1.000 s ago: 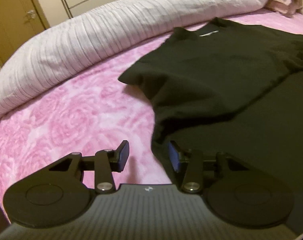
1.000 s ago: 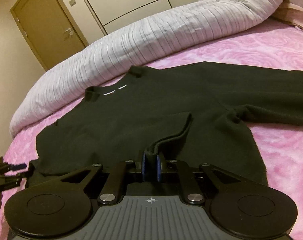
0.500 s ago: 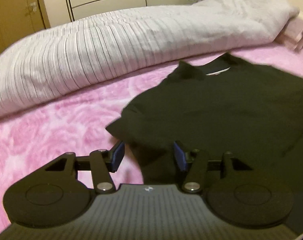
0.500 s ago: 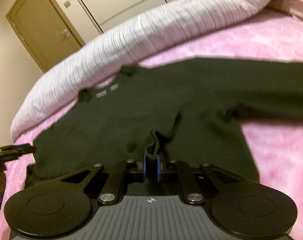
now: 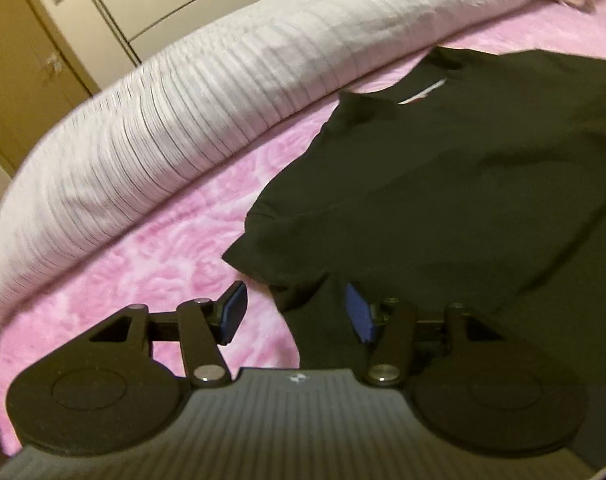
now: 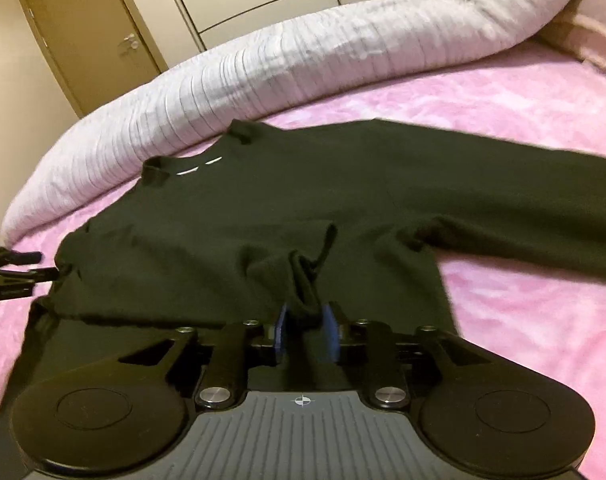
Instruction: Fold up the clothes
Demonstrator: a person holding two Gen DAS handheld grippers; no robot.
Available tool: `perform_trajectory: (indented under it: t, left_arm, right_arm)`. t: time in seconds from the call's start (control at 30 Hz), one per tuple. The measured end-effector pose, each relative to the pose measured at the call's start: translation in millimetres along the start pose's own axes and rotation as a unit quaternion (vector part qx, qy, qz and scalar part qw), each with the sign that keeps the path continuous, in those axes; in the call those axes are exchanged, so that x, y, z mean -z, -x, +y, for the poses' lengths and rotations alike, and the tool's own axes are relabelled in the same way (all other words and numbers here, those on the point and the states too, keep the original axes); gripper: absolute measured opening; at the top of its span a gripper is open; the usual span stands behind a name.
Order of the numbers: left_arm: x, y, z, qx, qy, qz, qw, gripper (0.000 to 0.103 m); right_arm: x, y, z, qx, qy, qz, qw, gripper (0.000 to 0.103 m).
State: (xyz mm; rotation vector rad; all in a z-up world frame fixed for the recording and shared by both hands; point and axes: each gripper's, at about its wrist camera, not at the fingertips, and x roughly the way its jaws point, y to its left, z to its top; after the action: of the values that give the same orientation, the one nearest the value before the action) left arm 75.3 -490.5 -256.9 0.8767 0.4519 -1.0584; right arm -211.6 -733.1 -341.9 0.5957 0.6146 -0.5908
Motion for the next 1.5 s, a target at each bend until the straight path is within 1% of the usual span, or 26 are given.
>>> perform_trajectory:
  t: [0.07,0.17,0.3,0.33,0.43,0.57,0.63,0.73,0.9,0.97,1.1,1.2,1.3,1.5]
  left_arm:
    - [-1,18,-8,0.005,-0.008,-0.001,1.0000,0.053]
    - [-2,43,-20,0.012,-0.018,-0.004,0.9998,0.058]
    - [-9,72,-44,0.032,-0.027,-0.009,0.9991,0.063]
    - [-12,78,-52,0.040,-0.035,-0.011,0.9986,0.066]
    - [-21,95,-76,0.063,-0.060,-0.018,0.9960,0.069]
    - [-42,111,-97,0.121,-0.078,-0.030,0.9891,0.075]
    - [-55,117,-109,0.132,-0.085,-0.039,0.9869,0.076]
    - [-72,123,-126,0.151,-0.089,-0.051,0.9832,0.077]
    - [-92,124,-159,0.177,-0.101,-0.066,0.9768,0.077]
    - [-96,119,-168,0.185,-0.109,-0.070,0.9742,0.077]
    - [-104,111,-185,0.197,-0.110,-0.082,0.9707,0.078]
    - [-110,101,-195,0.198,-0.108,-0.082,0.9708,0.078]
    - [-114,89,-201,0.199,-0.101,-0.074,0.9721,0.078]
    - [-116,74,-208,0.202,-0.094,-0.065,0.9728,0.078]
  right_arm:
    - [4,15,-4,0.010,-0.003,0.010,1.000,0.035]
    - [12,44,-21,0.008,-0.028,0.014,0.999,0.038]
    - [25,84,-51,0.032,-0.053,-0.001,0.998,0.043]
    - [29,94,-62,0.041,-0.060,-0.007,0.997,0.044]
    - [35,123,-96,0.076,-0.083,-0.026,0.993,0.046]
    - [34,153,-146,0.144,-0.113,-0.054,0.982,0.050]
    - [32,164,-172,0.169,-0.136,-0.069,0.974,0.052]
    - [32,169,-210,0.183,-0.187,-0.076,0.962,0.054]
    - [41,177,-259,0.174,-0.250,-0.102,0.947,0.054]
    - [42,178,-270,0.164,-0.257,-0.120,0.945,0.055]
    - [39,175,-283,0.161,-0.260,-0.153,0.940,0.055]
    - [33,172,-295,0.160,-0.270,-0.173,0.934,0.055]
    - [27,165,-309,0.158,-0.289,-0.189,0.925,0.055]
    - [26,159,-328,0.149,-0.334,-0.232,0.901,0.054]
